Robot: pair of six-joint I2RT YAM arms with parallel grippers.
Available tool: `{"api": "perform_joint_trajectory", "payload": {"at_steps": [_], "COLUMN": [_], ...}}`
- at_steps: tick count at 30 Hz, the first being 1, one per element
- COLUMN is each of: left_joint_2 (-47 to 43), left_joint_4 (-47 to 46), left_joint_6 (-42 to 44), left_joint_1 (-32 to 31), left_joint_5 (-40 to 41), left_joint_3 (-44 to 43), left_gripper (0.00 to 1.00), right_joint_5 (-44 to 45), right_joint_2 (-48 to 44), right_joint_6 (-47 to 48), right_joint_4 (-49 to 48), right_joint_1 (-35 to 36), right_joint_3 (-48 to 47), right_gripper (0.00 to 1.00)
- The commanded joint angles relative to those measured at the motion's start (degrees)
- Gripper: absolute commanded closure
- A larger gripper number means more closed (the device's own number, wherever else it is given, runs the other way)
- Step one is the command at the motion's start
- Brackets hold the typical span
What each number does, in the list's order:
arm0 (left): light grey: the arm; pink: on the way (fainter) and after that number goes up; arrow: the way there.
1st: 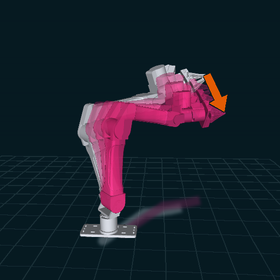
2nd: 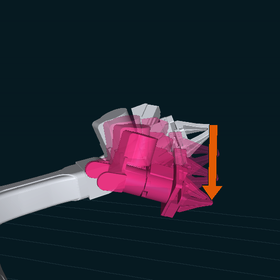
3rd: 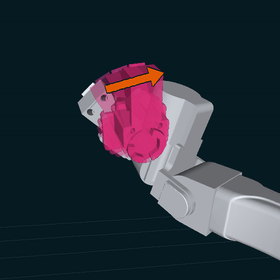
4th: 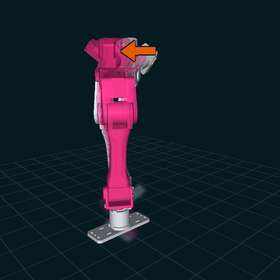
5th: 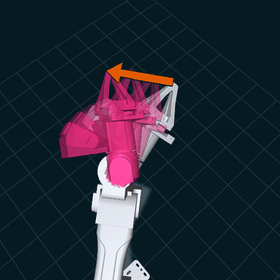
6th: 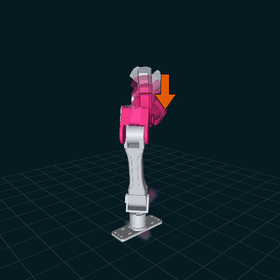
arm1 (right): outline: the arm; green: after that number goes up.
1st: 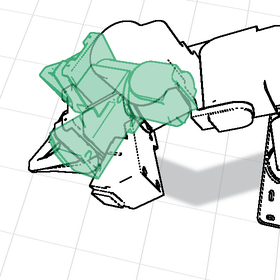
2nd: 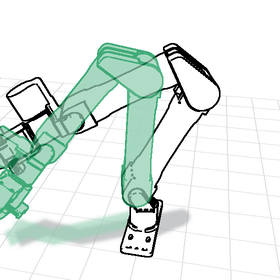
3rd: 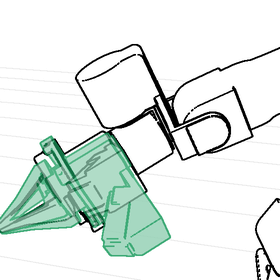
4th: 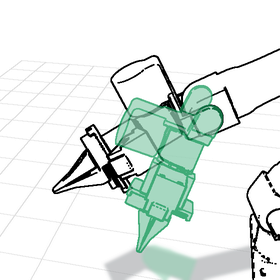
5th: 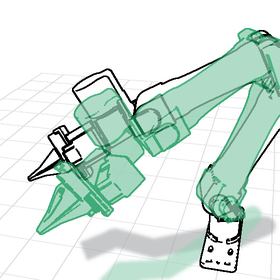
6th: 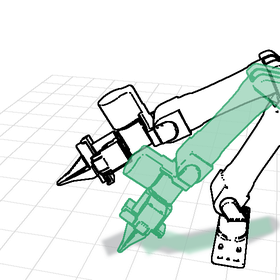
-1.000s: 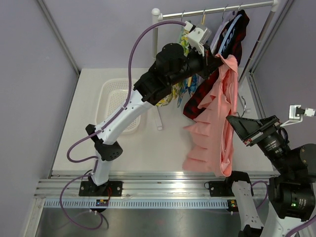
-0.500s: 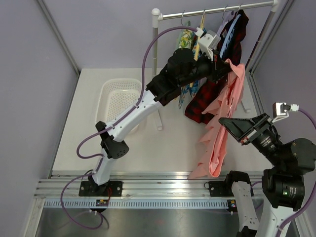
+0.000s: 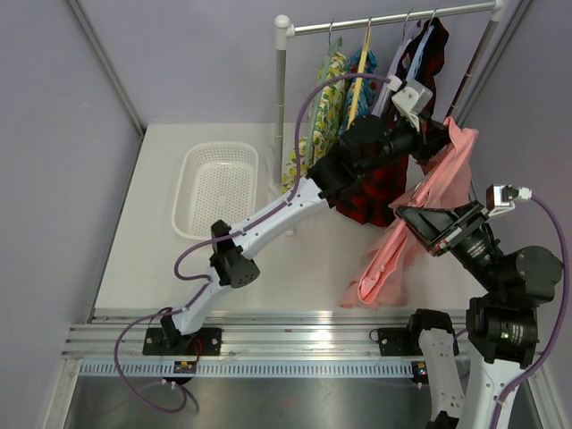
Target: Remove the skirt from the hanger
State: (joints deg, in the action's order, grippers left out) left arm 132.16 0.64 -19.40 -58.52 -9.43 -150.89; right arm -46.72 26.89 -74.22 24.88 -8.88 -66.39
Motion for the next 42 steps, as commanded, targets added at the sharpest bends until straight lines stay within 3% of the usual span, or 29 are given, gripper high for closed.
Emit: {"api": "perform_joint_trajectory", "payload": {"at_steps": [1, 3, 5, 8, 9, 10, 12, 17, 22, 25, 27, 31, 32, 33, 34, 35, 36, 37, 38, 39, 40, 41, 42], "left_joint_2": [2.3, -0.8, -4.7, -18.2, -21.6, -27.9, -32.6, -48.3, -60.5, -65.1, -66.0, -59.7, -57.0, -53.7, -43.1, -36.7, -27.7, -12.3, -6.9, -6.4, -9.0, -16.3, -16.9], "left_joint_4": [-9.3, -9.4, -10.0, -16.9, -18.9, -21.1, -19.9, -9.2, -8.7, -5.4, -4.0, 1.9, 1.4, 1.4, 5.6, 10.6, 16.3, 23.0, 22.3, 18.8, 8.2, 4.3, 5.2], "left_joint_6": [9.1, 10.7, 12.5, 16.0, 16.8, 17.5, 17.5, 15.2, 17.6, 14.0, 13.4, 18.9, 22.3, 25.2, 28.7, 29.3, 29.7, 32.1, 33.7, 36.1, 35.1, 31.5, 25.7], "left_joint_1": [-0.5, -2.0, -3.1, -4.7, -4.9, -5.0, -5.0, -6.6, -14.6, -18.8, -20.7, -22.5, -22.4, -21.7, -20.4, -15.7, -13.0, -8.0, -5.6, -3.5, 1.5, 4.6, 8.1], "left_joint_5": [16.7, 17.6, 17.3, 16.1, 16.0, 16.1, 16.8, 10.8, 20.3, 24.3, 25.3, 29.8, 34.7, 37.8, 40.1, 40.0, 40.4, 40.7, 42.6, 45.0, 45.9, 44.2, 42.4], "left_joint_3": [-2.0, -1.2, 5.3, 19.4, 28.9, 32.0, 37.0, 43.6, 59.3, 63.3, 65.5, 59.2, 56.3, 47.9, 39.6, 30.2, 4.0, -8.4, -16.4, -11.0, -1.4, 7.8, 10.2], "left_gripper": [1.0, 1.0, 1.0, 1.0, 1.0, 1.0, 1.0, 1.0, 1.0, 1.0, 1.0, 1.0, 1.0, 1.0, 1.0, 1.0, 1.0, 1.0, 1.0, 1.0, 1.0, 1.0, 1.0], "right_joint_5": [-19.1, -19.2, -19.0, -18.1, -17.2, -17.4, -18.2, -17.6, -11.7, -8.0, -5.9, -9.1, -11.3, -12.2, -13.6, -15.8, -16.6, -17.3, -17.7, -17.8, -17.6, -17.9, -18.5], "right_joint_2": [-8.1, -8.4, -7.7, -5.0, -3.0, -2.4, -1.1, 1.9, 5.5, 9.1, 10.7, 12.1, 12.3, 12.4, 12.3, 12.2, 12.0, 11.8, 11.5, 11.7, 11.7, 11.9, 11.8], "right_joint_6": [-7.9, -7.8, -7.0, 0.7, 1.9, 1.3, -5.5, -5.8, 7.3, 16.6, 17.8, 16.0, 15.5, 15.2, 13.8, 12.9, 12.5, 11.8, 11.9, 12.6, 14.4, 14.2, 12.8], "right_joint_4": [-4.6, -4.3, -4.8, -0.4, 0.4, -3.2, -10.4, -13.0, 6.2, 14.5, 15.5, 11.3, 10.6, 10.3, 9.0, 7.9, 7.4, 7.2, 7.7, 10.3, 12.0, 12.5, 11.0], "right_joint_1": [1.0, 0.9, 1.2, 3.2, 3.6, 3.9, 4.0, 4.1, 4.1, 4.1, 4.1, 4.1, 4.1, 4.3, 4.7, 5.7, 6.0, 6.3, 6.9, 8.4, 8.6, 10.6, 12.7], "right_joint_3": [2.0, 2.9, 2.3, -2.6, -3.8, -3.5, -1.6, -0.1, -8.0, -13.0, -13.8, -12.6, -12.4, -12.4, -12.3, -12.3, -12.8, -14.3, -15.4, -18.7, -20.4, -21.7, -22.1], "right_gripper": [1.0, 1.0, 1.0, 1.0, 1.0, 1.0, 1.0, 1.0, 1.0, 1.0, 1.0, 1.0, 1.0, 1.0, 1.0, 1.0, 1.0, 1.0, 1.0, 1.0, 1.0, 1.0, 1.0]}}
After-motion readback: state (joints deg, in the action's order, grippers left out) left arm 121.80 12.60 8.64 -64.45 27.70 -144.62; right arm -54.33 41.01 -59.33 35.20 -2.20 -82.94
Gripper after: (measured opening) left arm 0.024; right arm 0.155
